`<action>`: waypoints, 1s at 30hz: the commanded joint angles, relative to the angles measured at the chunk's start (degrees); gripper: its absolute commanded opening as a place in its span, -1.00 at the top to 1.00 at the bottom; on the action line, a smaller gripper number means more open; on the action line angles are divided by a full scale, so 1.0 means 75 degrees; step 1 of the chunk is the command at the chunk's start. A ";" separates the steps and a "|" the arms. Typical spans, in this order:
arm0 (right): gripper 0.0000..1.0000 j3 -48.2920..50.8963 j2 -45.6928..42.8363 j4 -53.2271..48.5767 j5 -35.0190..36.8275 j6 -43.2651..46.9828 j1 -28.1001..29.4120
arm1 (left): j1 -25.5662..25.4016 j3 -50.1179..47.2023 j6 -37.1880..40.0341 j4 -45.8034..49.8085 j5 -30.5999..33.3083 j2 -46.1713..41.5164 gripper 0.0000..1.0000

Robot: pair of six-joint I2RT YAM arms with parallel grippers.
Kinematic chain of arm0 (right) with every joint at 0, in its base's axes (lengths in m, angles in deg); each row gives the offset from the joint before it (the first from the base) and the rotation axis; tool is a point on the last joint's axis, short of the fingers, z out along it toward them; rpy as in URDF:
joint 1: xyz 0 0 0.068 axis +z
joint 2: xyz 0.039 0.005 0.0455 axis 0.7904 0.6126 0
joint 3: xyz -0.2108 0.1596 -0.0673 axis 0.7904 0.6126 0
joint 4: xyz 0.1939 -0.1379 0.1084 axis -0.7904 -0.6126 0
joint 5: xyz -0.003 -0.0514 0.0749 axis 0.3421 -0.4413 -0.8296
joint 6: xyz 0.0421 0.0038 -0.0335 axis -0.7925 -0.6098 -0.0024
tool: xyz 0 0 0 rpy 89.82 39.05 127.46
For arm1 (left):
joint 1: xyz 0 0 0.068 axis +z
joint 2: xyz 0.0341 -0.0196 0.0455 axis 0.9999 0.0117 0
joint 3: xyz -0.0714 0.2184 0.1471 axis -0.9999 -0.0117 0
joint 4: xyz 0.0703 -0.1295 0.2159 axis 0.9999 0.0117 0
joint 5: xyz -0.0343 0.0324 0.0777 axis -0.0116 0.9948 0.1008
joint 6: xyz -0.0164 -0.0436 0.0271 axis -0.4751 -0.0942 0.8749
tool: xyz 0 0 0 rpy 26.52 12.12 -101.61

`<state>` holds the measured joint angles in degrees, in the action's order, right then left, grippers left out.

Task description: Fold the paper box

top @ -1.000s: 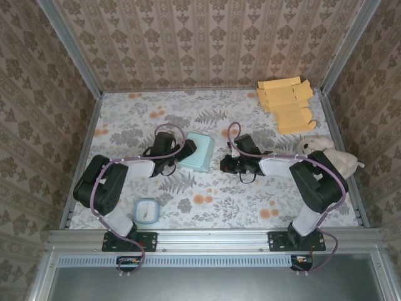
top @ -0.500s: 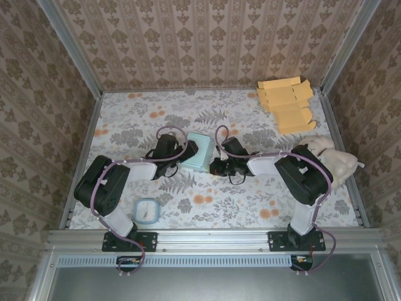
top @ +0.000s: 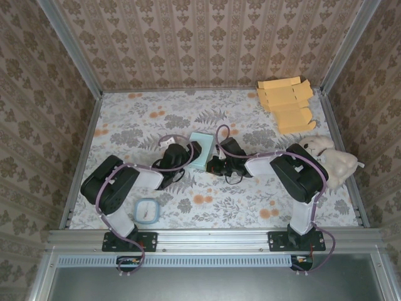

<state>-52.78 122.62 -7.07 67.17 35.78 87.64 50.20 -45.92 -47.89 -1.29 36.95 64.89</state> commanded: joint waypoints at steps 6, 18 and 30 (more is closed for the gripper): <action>1.00 -0.0339 0.0809 0.0626 0.0419 -0.0086 0.0819 | -0.0999 0.0358 -0.1204 0.0869 -0.2414 0.1077 -0.87; 1.00 0.0597 -0.0049 0.0307 0.0953 0.0344 0.0718 | -0.0725 -0.0367 -0.0730 0.1467 -0.1959 0.0113 -0.88; 1.00 0.1440 -0.0786 -0.0298 0.0972 0.1084 -0.0392 | -0.0083 0.0043 0.0996 0.3944 -0.1131 -0.1681 -0.92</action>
<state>-43.69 116.87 -0.56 73.31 40.87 87.29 48.89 -47.60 -44.54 16.83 31.22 53.96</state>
